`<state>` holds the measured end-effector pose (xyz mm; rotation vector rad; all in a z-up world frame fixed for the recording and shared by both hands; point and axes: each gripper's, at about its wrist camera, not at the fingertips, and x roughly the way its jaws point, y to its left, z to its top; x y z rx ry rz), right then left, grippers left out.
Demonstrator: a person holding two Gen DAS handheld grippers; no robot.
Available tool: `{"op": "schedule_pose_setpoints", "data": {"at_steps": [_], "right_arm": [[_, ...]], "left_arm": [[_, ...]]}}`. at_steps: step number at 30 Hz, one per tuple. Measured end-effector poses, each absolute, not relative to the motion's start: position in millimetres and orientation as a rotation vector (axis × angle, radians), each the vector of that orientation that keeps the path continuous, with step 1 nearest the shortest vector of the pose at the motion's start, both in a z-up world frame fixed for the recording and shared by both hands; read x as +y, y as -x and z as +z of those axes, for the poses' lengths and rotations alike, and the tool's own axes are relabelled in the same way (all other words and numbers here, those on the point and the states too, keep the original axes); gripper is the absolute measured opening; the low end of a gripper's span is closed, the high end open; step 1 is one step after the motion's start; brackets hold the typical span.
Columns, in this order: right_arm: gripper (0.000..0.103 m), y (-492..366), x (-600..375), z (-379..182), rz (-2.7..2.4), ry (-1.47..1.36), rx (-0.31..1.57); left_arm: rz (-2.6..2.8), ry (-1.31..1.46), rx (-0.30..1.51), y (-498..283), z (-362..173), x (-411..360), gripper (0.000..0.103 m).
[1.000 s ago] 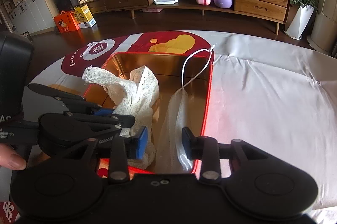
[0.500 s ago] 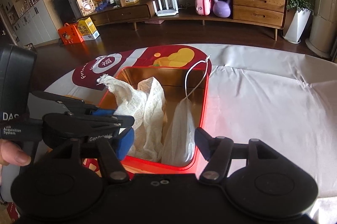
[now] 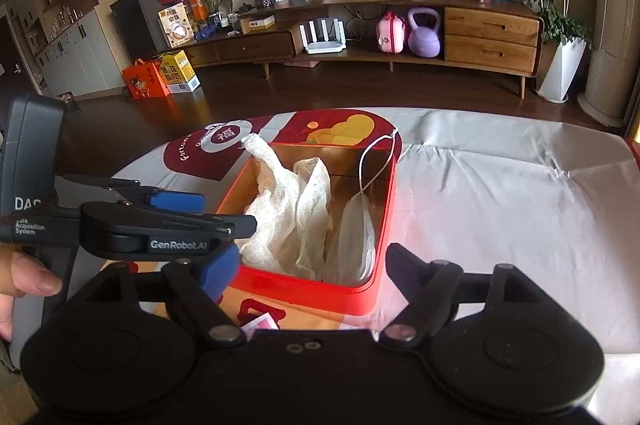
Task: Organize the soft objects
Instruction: 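Lower both items into the red tin box and open both grippers, then withdraw both grippers from the box back to the remaining pile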
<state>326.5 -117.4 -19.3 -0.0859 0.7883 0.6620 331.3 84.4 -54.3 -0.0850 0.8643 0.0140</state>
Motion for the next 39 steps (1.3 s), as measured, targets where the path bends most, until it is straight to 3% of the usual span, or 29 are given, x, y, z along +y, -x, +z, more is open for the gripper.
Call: {"op": "schedule_pose_setpoints", "data": {"at_steps": [24,27,33,35,39], "right_arm": [[0.101,-230,-151,3,0.656,0.114,0.656],[0.101,-221,-156,-1,0.652,0.112,0.648],[0.102,-209,-165,-12,0.64,0.117,0.639],[0.102,-206,-169,-17,0.634,0.115,0.637],[0.102,-202,-174,-28,0.619,0.102,0.646]], "left_arm": [[0.007,0.084,0.716,-208,-3,65,0.066],[0.005,0.085,0.704,-195,-2,60,0.072],[0.029,0.091,0.688,-171,-11,53,0.072],[0.056,0.085,0.669,-162,-16,51,0.081],[0.092,0.079,0.634,-148,-27,49,0.082]]}}
